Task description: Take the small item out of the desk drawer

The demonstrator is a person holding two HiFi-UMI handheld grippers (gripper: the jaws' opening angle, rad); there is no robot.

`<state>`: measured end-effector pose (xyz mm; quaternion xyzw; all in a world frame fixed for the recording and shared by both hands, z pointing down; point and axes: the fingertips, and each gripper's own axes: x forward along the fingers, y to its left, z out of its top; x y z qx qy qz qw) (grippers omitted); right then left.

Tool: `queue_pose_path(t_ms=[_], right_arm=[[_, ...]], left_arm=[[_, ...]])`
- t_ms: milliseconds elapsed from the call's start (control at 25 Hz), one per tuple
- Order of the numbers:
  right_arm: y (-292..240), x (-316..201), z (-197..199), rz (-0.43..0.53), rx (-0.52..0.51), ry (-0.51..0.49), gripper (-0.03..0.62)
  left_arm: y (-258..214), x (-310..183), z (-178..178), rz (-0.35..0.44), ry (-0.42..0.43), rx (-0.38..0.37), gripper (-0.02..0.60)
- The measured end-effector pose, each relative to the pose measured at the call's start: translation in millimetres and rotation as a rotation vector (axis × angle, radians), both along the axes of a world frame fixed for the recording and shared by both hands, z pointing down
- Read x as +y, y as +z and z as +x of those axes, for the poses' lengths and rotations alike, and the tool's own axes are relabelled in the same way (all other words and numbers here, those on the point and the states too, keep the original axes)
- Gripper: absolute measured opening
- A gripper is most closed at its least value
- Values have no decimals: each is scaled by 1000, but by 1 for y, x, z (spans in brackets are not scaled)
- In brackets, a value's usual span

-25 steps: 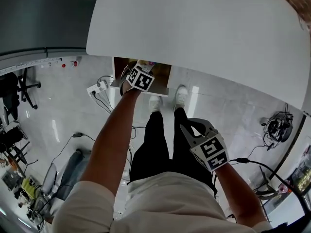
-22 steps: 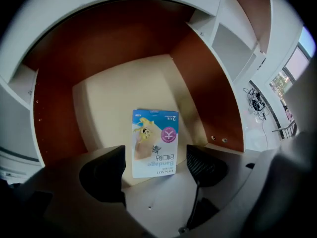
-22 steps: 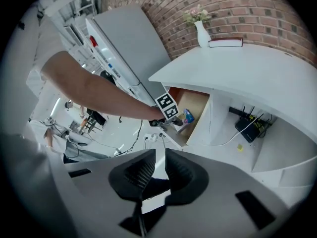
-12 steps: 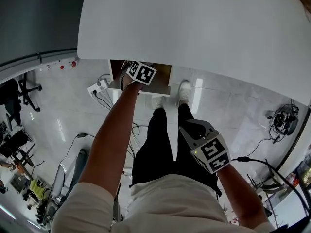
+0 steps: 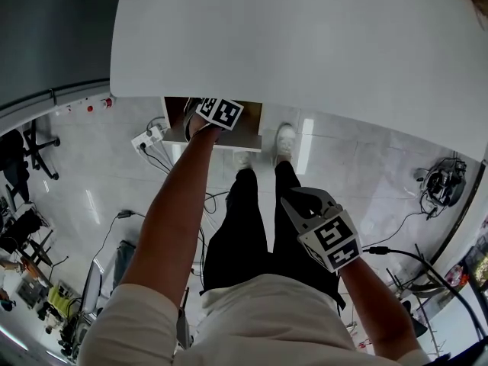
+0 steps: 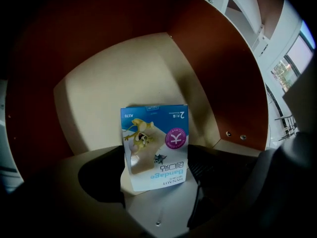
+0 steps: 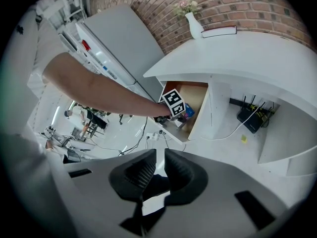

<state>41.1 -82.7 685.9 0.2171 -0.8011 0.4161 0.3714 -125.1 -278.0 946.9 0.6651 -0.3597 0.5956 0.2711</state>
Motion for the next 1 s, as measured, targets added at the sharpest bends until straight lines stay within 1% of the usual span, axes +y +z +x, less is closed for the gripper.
queue_pose_path(t_ms=[240, 440, 600, 760, 880, 1000], right_arm=[[6, 0, 2, -5, 14, -3, 72], [2, 3, -1, 2, 15, -9, 72], [-4, 7, -3, 8, 11, -17, 72], [-8, 12, -7, 18, 10, -29, 72], [-13, 15, -9, 26, 6, -33, 72], [-18, 18, -9, 38, 10, -40, 72]], left_arm=[[7, -6, 5, 14, -5, 22, 373], [-4, 1, -5, -22, 1, -11, 373], [-4, 16, -5, -56, -10, 6, 373], [-18, 15, 2, -14, 18, 42, 373], [-32, 20, 4, -12, 37, 54, 373], [-48, 27, 8, -6, 36, 74, 373]])
